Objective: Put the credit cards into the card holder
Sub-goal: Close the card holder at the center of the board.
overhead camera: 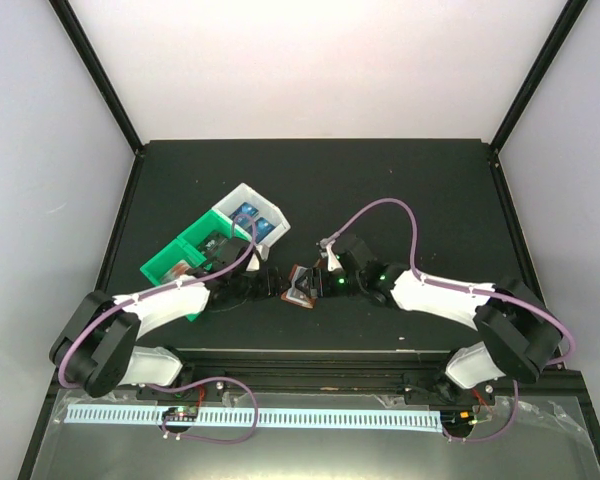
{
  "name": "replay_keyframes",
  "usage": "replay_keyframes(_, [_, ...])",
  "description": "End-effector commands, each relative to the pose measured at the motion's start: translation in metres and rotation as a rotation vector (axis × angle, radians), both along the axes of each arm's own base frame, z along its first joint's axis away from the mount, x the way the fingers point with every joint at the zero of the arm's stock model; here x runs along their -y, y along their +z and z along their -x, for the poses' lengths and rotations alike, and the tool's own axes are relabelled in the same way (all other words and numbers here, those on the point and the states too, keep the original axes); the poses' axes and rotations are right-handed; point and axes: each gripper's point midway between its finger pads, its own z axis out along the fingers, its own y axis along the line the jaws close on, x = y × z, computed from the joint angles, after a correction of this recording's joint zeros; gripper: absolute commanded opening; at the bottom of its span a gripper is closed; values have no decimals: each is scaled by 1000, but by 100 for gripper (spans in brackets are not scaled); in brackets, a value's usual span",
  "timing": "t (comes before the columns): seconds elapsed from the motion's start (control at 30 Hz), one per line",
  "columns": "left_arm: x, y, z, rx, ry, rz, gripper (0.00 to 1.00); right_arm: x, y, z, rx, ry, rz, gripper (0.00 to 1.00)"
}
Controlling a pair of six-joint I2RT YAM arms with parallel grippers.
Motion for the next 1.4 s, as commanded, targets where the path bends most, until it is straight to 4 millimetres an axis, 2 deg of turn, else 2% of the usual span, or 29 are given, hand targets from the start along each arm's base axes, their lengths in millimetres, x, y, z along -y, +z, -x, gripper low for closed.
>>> replay_keyframes(0.0, [1,0,3,13,-29,4,68,-9,26,-14,83,-12,-33,68])
replay_keyframes(0.2, [-8,-4,2,36,7,-36,69,-23,23,-25,61,-19,-28,69])
replay_keyframes(0.23, [-9,6,0,70,15,-17,69,-25,21,-27,56,-20,-25,69])
replay_keyframes(0.33, [-15,12,0,105,40,-20,69,-32,12,-34,36,-26,-13,68])
replay_keyframes(0.37, [-16,13,1,115,40,-19,69,-34,4,-34,18,-27,1,69])
replay_keyframes(0.53, [0,16,10,110,-58,58,74,-39,-20,-39,-24,-32,38,68])
replay_keyframes(0.63, [5,6,12,82,-91,51,75,-40,-25,-43,-21,-42,53,68])
replay_keyframes(0.73, [9,-6,10,42,-110,37,75,-40,-21,-47,-4,-49,62,68])
replay_keyframes(0.87, [18,-15,5,2,-120,38,67,-36,-13,-50,22,-59,73,68])
replay_keyframes(1.03, [4,-28,-7,-15,-39,-67,53,-25,-11,-50,35,-96,104,66])
replay_keyframes(1.17, [-1,-42,-2,-54,-50,-127,39,4,-6,-58,63,-241,151,64])
replay_keyframes(1.27, [-3,-53,3,-92,-67,-160,35,30,-11,-61,45,-357,194,64])
replay_keyframes(1.37, [-7,-62,7,-112,-74,-190,34,41,-24,-55,-8,-384,214,64])
